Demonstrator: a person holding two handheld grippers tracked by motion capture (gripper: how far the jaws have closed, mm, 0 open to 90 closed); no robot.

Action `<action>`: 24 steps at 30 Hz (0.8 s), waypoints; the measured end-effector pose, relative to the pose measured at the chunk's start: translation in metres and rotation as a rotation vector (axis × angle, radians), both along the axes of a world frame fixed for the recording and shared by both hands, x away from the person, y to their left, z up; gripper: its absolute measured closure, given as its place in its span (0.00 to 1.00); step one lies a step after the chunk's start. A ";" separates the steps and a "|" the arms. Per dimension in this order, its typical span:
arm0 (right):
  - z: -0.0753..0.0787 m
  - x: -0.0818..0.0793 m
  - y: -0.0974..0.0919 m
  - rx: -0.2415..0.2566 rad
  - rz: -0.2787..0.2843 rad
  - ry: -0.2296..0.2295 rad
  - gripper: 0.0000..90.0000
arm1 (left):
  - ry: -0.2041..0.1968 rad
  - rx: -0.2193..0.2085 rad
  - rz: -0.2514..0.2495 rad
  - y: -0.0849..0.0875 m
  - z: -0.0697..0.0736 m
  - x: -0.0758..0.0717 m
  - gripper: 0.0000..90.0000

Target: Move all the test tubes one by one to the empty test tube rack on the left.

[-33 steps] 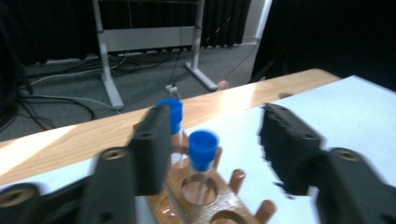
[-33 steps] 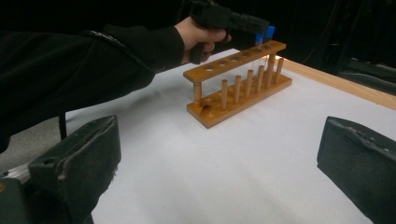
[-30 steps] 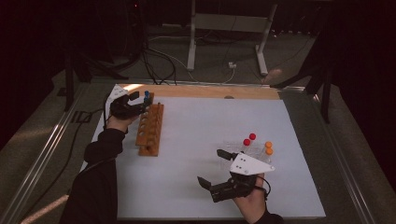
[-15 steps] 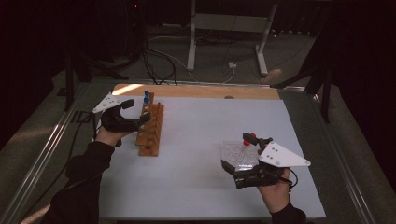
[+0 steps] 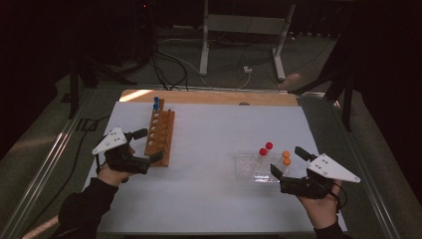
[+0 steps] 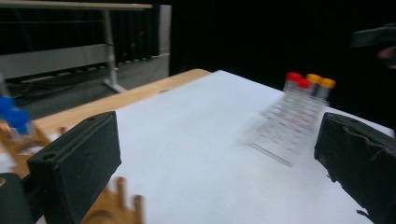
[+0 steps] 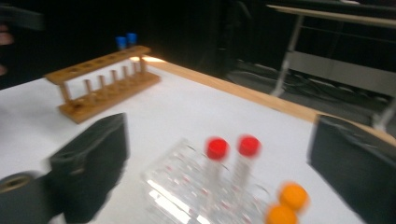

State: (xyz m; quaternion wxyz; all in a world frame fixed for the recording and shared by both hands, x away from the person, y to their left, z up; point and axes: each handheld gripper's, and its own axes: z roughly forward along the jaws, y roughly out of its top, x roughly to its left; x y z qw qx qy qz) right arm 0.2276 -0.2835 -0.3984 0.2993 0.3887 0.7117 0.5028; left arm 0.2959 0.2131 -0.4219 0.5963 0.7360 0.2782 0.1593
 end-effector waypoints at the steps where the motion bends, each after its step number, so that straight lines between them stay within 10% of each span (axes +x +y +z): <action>1: -0.004 0.000 -0.003 -0.007 -0.011 0.011 0.08 | 0.001 -0.008 -0.014 -0.001 -0.001 -0.003 0.01; 9: -0.034 -0.001 -0.021 -0.021 -0.115 0.085 0.20 | 0.001 -0.005 -0.049 -0.011 -0.013 -0.018 0.01; 24: -0.069 0.016 -0.026 -0.042 -0.116 0.175 0.62 | -0.012 0.013 -0.040 -0.013 -0.019 -0.024 0.01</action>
